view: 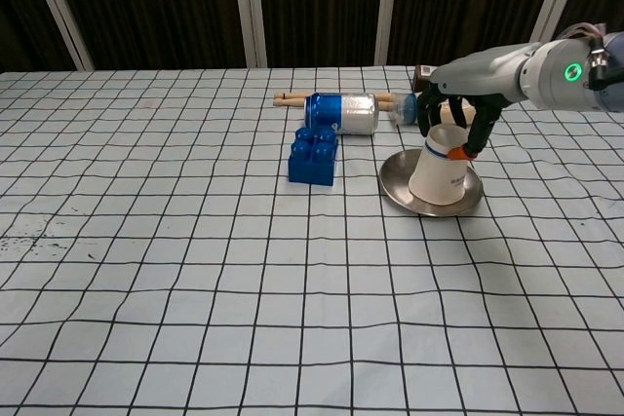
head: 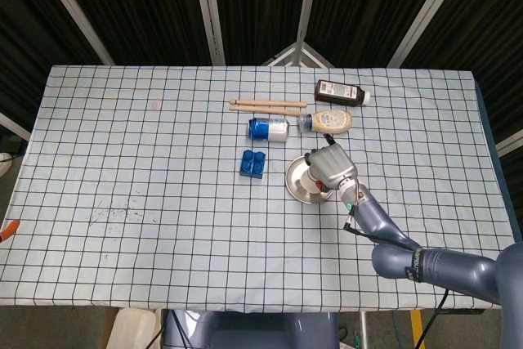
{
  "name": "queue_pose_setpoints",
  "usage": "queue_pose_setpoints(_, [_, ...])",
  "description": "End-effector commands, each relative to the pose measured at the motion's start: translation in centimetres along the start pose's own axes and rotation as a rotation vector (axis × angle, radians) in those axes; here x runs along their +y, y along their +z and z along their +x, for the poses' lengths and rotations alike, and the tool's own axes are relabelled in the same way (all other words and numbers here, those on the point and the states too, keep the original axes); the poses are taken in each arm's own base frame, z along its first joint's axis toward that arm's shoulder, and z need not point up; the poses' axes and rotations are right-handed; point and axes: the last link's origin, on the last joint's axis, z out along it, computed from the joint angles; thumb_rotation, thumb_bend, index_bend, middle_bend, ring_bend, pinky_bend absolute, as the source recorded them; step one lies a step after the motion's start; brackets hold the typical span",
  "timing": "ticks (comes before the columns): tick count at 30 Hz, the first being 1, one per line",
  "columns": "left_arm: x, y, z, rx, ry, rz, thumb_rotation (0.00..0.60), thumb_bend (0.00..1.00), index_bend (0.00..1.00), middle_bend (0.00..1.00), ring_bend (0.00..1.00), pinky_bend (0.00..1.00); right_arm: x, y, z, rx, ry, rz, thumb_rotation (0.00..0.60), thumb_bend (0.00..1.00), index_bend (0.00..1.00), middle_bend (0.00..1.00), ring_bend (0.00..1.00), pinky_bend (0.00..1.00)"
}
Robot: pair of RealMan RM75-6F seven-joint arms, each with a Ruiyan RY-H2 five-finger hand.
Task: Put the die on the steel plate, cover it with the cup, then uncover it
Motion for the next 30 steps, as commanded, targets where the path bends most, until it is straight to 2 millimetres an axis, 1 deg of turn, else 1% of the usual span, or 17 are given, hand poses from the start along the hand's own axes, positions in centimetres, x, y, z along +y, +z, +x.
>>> queue_pose_setpoints(1, [0.0,0.0,0.0,-0.001,0.001,-0.001,0.600,0.17,0.15,0.00,0.00,0.04,0.2,-0.2,0.0,0.000,-0.006,-0.001,0.600,0.45,0.46,0.40,0.43,0.07])
queue_pose_setpoints(9, [0.1,0.0,-0.1,-0.006,0.003,-0.003,0.600,0.17,0.15,0.00,0.00,0.04,0.7,-1.0,-0.1,-0.013,-0.019,-0.003,0.600,0.45,0.46,0.40,0.43,0.07])
queue_pose_setpoints(18, [0.1,-0.1,0.0,-0.005,0.003,-0.006,0.600,0.17,0.15,0.00,0.00,0.04,0.2,-1.7,-0.1,-0.013,0.001,0.017,0.600,0.45,0.46,0.40,0.43,0.07])
queue_pose_setpoints(23, [0.2,-0.1,0.0,-0.006,0.004,-0.008,0.600,0.17,0.15,0.00,0.00,0.04,-0.4,-1.4,-0.2,-0.013,-0.002,0.029,0.600,0.45,0.46,0.40,0.43,0.07])
queue_pose_setpoints(30, [-0.1,-0.1,0.1,-0.002,0.006,0.001,0.600,0.17,0.15,0.00,0.00,0.04,-1.3,-0.1,-0.5,-0.022,0.004,0.041,0.600,0.45,0.46,0.40,0.43,0.07])
